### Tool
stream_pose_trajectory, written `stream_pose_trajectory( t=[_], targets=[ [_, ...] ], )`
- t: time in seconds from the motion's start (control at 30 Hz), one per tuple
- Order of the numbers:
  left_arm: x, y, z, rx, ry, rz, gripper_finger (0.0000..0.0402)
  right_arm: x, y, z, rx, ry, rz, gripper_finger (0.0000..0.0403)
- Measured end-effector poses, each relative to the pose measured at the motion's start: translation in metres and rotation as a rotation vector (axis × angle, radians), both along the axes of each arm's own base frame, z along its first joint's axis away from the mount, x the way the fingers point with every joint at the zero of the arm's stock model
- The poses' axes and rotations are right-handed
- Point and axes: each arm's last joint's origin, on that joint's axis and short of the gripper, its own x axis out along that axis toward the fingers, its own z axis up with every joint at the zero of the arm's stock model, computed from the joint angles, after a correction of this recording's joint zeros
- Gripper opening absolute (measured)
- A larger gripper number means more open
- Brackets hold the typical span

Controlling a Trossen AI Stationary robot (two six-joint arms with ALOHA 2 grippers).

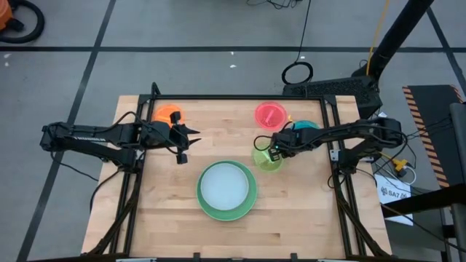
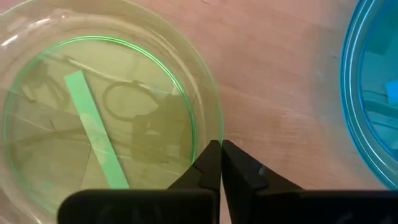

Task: Stack plastic plates
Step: Stack the small green plate on the large light blue plate

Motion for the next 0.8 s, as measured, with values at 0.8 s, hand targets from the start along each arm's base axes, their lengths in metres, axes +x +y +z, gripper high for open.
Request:
stream_pose_trajectory(
  t=[0.8],
  targets=[
    [0.0, 0.0, 0.0, 0.0, -0.001, 0.0, 0.0111, -0.013, 0.001, 0.042, -0.105, -0.177, 0.049, 0.0]
  ],
)
